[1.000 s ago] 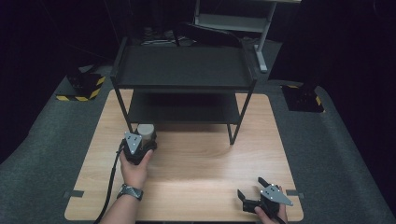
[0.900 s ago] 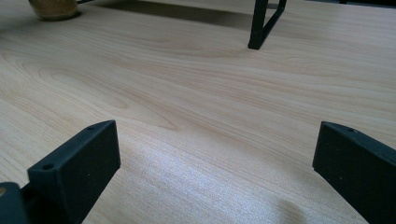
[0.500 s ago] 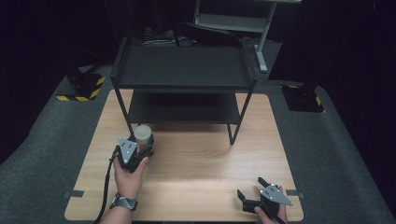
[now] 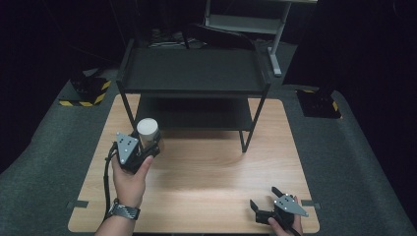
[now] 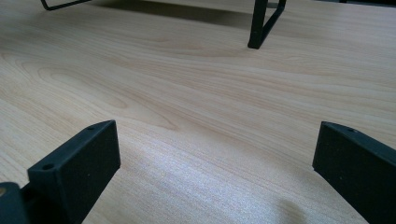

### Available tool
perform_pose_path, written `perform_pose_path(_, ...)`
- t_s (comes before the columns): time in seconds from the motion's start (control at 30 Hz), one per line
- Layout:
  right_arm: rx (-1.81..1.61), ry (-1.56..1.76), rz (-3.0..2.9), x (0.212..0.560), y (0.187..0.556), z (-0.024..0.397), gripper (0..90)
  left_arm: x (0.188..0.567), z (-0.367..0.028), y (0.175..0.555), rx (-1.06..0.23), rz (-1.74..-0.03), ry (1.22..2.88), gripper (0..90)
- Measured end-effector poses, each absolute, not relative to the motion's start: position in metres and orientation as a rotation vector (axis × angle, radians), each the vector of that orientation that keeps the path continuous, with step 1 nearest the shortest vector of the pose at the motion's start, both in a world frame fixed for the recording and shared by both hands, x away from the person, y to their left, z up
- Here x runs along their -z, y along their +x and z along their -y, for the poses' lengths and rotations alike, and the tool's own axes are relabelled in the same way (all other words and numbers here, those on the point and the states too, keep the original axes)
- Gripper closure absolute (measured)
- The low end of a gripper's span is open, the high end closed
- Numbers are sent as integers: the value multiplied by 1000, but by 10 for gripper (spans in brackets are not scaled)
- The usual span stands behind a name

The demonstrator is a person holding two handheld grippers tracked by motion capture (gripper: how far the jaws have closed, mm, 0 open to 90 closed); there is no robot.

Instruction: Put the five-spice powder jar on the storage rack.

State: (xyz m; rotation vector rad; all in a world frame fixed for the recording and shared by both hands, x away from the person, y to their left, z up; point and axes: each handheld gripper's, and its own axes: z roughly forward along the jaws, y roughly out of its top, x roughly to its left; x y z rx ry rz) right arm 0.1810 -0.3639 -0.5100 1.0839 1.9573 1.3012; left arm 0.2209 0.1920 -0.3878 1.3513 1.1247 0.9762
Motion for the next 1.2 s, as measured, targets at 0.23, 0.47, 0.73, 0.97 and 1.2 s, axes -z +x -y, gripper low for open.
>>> perform_pose_path(0.23, -1304, 1082, -1958, 510, 181, 364, 3, 366, -189, 225, -971, -1087, 1341, 337)
perform_pose_path(0.47, -1309, 1078, -1958, 511, 181, 365, 3, 350, -177, 240, -957, -1070, 1359, 337)
perform_pose_path(0.73, -1313, 1072, -1960, 511, 181, 366, 3, 345, -171, 259, -923, -1096, 1375, 337)
perform_pose_path(0.97, -1314, 1067, -1961, 511, 181, 366, 3, 339, -167, 277, -929, -1114, 1383, 337)
perform_pose_path(1.2, -1313, 1057, -1966, 511, 181, 366, 3, 334, -163, 294, -933, -1133, 1381, 337)
